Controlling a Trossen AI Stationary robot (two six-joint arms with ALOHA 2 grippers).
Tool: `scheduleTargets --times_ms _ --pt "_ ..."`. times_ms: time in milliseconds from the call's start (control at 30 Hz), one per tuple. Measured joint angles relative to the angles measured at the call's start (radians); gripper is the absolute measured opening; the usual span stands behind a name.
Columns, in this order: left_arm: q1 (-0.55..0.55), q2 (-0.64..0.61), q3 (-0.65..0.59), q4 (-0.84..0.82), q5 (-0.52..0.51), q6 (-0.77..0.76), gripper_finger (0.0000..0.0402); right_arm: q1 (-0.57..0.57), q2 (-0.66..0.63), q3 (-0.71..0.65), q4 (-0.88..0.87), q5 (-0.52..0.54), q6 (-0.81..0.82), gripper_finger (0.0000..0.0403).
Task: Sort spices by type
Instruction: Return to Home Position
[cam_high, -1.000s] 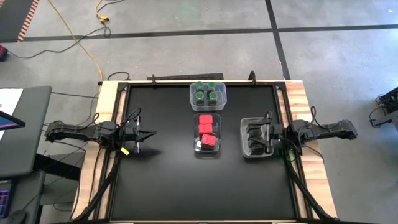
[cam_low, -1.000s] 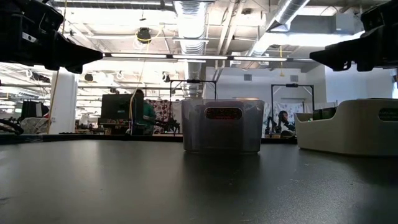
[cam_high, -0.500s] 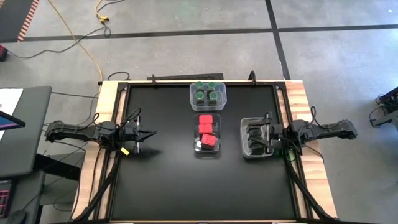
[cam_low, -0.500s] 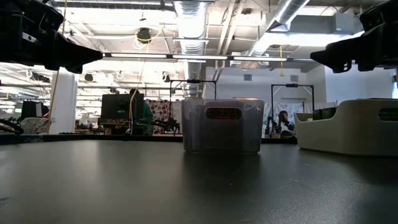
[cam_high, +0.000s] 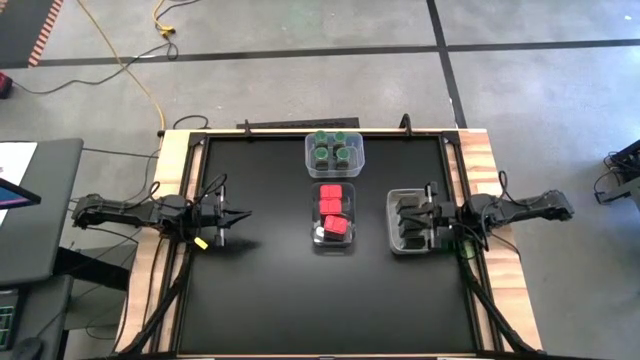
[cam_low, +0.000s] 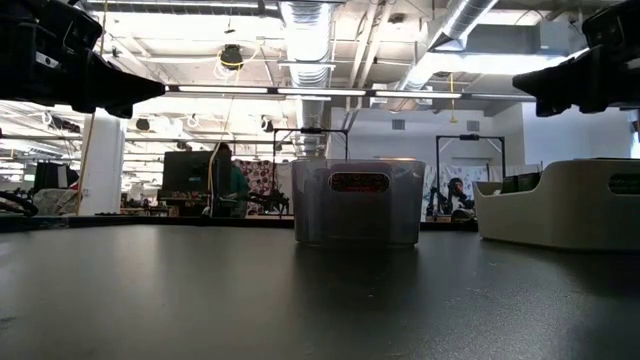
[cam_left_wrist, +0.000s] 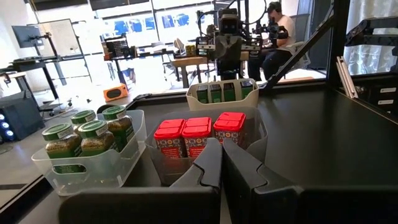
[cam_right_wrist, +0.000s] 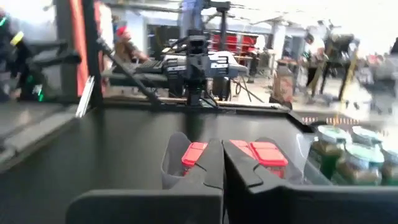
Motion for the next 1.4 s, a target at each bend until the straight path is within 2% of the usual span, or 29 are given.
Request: scheduleTargets --times_ms 167,567,1400 --pt "0.0 0.0 0.0 0.0 0.0 0.0 0.0 -0.029 0.0 0.0 0.002 0.019 0.12 0.0018" --pt "0.0 0.0 0.0 0.0 0.0 0.0 0.0 -0.035 0.0 0.0 0.0 0.0 0.038 0.002" --pt "0.0 0.0 0.0 0.0 0.0 0.0 0.0 -0.035 0.0 0.0 0.0 -0.003 0.13 0.0023"
